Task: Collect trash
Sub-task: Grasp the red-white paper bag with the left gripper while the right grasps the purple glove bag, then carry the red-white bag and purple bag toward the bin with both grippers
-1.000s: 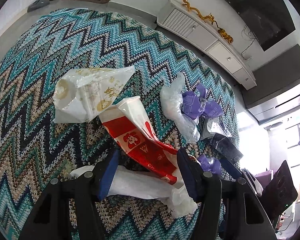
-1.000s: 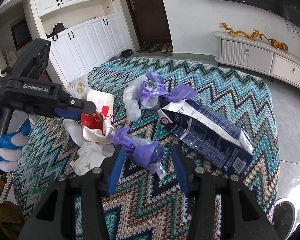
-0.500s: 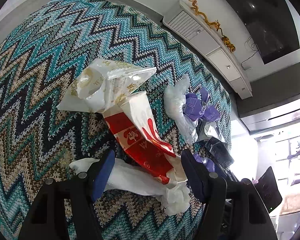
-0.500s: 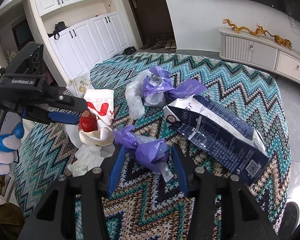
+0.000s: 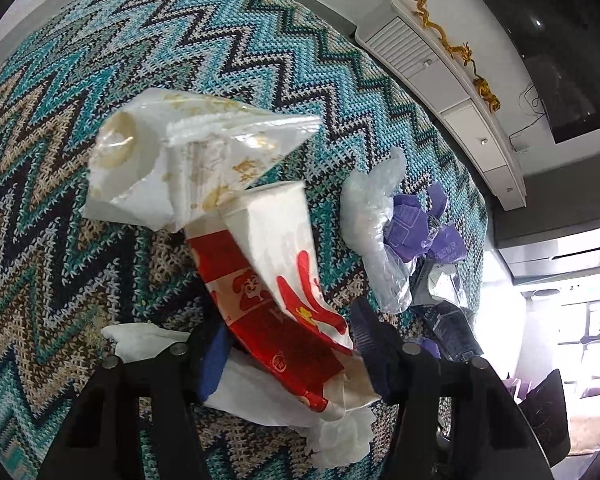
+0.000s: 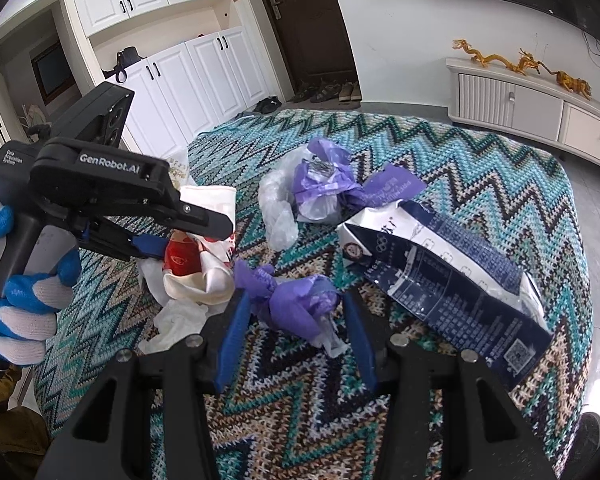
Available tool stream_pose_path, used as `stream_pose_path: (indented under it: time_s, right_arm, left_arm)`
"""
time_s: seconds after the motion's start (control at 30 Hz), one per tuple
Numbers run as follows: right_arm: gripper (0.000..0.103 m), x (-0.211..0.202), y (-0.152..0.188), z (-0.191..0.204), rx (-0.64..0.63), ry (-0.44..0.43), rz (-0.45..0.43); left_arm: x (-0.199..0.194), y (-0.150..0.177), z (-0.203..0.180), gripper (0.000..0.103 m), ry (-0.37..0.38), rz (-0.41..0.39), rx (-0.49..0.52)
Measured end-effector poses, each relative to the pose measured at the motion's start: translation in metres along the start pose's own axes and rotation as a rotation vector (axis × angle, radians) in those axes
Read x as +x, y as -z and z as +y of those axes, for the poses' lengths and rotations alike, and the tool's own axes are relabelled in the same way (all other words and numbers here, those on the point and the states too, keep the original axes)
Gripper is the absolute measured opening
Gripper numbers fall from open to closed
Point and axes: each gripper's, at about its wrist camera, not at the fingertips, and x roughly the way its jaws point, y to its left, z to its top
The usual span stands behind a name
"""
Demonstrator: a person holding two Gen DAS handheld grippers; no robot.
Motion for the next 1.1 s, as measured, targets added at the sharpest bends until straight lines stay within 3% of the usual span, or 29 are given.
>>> stream_pose_path:
  time_s: [0.1, 0.17, 0.33, 0.83, 1.1]
  right_arm:
    - [0.045, 0.001, -0.001, -0.002, 0.011, -0.018, -0.004]
    - [0.036, 0.0, -0.001, -0.005, 0.014, -0.021, -0.009]
    - [0.034, -0.013, 0.001, -0.008, 0.02, -0.011, -0.046]
    - [0.034, -0.091, 0.034, 0.014, 0.043, 0.071, -0.111]
    - [0.034, -0.12, 0.043, 0.037, 0.025, 0.095, -0.142]
  left_arm:
    - [0.001, -0.001, 0.005, 0.04, 0.011, -0.004, -0.014]
    - [0.001, -0.002, 0.006, 0.033, 0.015, -0.008, -0.013]
    - [-0.004, -0.001, 0.008, 0.026, 0.075, -0.023, -0.016]
    - [-0.051, 0.017, -0.002, 0.02, 0.233, -0.107, 0.085]
    - [-0.091, 0.028, 0.022, 0.02, 0.294, -0.165, 0.109]
